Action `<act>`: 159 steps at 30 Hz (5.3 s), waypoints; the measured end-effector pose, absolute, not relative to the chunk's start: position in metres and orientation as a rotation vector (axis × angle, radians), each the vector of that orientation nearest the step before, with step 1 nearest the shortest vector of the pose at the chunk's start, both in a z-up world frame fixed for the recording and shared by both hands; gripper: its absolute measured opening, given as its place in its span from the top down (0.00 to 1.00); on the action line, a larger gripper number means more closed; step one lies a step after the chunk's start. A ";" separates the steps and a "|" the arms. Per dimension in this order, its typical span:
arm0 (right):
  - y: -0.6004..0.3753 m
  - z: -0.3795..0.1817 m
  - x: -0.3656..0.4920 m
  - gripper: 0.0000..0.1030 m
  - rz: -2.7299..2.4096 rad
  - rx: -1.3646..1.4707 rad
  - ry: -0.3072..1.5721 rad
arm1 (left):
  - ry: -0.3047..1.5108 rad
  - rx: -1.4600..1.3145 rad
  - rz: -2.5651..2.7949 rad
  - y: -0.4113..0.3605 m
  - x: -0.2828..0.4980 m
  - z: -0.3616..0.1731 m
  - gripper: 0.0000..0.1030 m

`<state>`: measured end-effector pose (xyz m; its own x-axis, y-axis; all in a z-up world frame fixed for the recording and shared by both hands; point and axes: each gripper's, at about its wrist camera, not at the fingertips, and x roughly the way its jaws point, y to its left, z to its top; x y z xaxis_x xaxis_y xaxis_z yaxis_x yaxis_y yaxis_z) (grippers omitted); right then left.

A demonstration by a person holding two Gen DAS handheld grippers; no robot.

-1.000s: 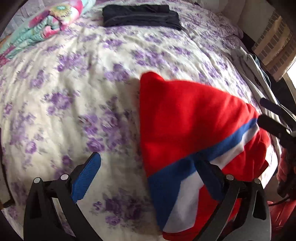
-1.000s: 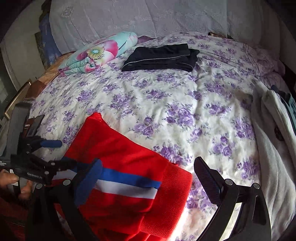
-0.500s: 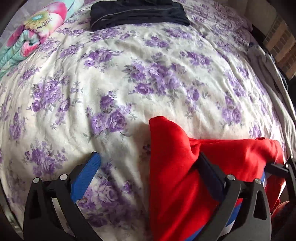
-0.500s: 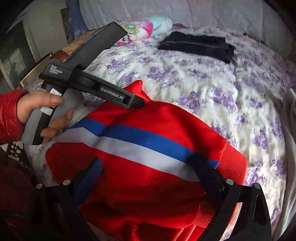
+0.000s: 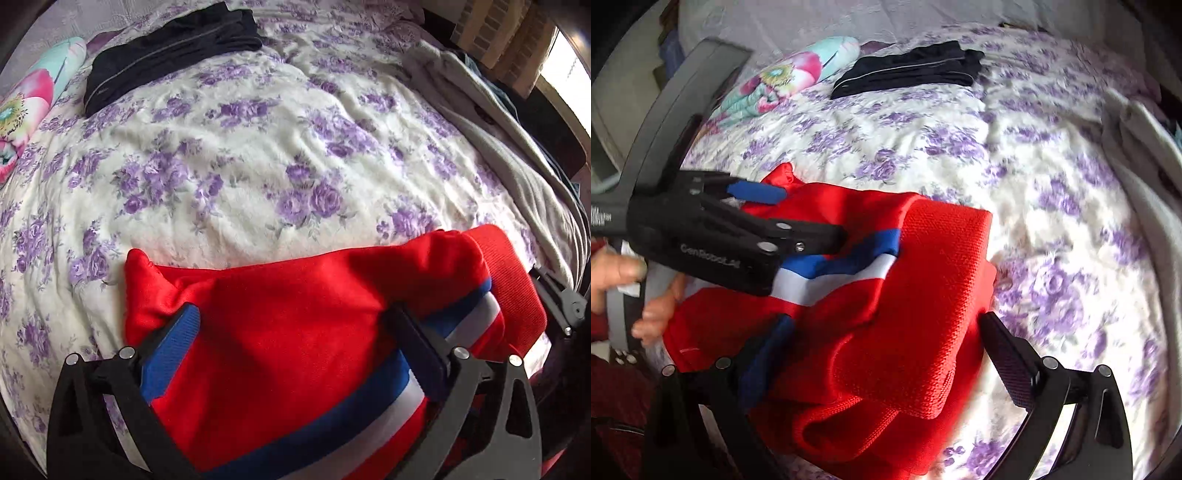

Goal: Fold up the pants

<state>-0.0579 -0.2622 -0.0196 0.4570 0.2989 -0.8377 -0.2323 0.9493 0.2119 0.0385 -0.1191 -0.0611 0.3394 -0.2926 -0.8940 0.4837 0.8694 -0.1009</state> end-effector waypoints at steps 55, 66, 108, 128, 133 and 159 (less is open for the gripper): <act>-0.284 -0.034 -0.023 0.03 0.402 0.183 0.931 | 0.836 -0.024 -0.615 -0.040 -0.040 -0.067 0.04; -0.286 -0.034 -0.018 0.03 0.391 0.173 0.933 | 0.822 -0.251 -0.744 -0.010 -0.032 -0.072 0.04; -0.343 -0.017 -0.050 0.03 0.491 0.302 1.054 | 0.904 -0.360 -0.489 0.021 -0.039 -0.043 0.05; -0.295 -0.027 -0.021 0.07 0.550 0.237 1.141 | 1.083 -0.514 -0.621 0.011 -0.014 -0.075 0.05; -0.309 -0.030 -0.032 0.08 0.571 0.354 1.110 | 1.073 -0.536 -0.630 0.014 -0.013 -0.078 0.05; -0.293 0.030 -0.007 0.63 0.595 0.287 1.060 | 1.022 -0.555 -0.615 0.019 -0.005 -0.032 0.78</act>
<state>-0.0073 -0.2933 0.0296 0.3526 0.5851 -0.7303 -0.3184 0.8089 0.4943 -0.0047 0.0193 -0.0318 0.3855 -0.6973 -0.6043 0.2075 0.7036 -0.6796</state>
